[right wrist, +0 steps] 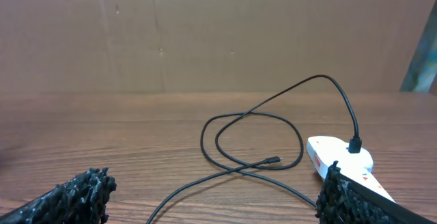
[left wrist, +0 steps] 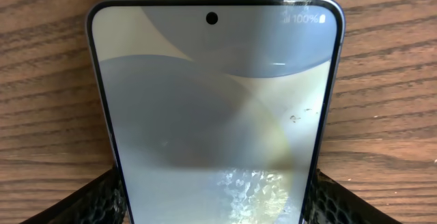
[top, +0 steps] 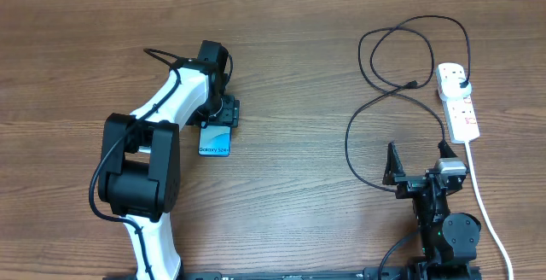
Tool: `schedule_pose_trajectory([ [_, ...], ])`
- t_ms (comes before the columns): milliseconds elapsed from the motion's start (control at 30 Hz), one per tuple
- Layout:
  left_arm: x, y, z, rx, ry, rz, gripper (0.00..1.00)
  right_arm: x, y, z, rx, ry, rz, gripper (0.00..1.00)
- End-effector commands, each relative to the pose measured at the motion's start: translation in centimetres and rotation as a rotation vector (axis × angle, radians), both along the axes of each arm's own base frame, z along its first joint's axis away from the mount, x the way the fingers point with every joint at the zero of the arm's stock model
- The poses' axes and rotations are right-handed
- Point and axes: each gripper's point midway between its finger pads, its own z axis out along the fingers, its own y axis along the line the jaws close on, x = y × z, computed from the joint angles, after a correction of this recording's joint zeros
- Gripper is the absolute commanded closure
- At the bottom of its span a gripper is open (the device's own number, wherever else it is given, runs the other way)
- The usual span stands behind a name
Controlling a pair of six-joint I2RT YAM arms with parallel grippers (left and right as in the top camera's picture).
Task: Plug charger to phone and switch on socket
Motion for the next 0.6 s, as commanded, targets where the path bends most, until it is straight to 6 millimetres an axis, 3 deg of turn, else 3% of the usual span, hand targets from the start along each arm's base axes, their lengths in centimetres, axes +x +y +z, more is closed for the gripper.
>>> schedule_pose_trajectory([
  [0,-3.8,-2.3,-4.4,-0.102,0.174,-0.026,0.34,0.0,-0.2,-0.2,-0.002,-0.003,-0.006,0.00],
  [567,-4.2,-2.2,-3.1,-0.093,0.215,-0.027,0.36,0.0,-0.2,-0.2,-0.002,-0.003,-0.006,0.00],
])
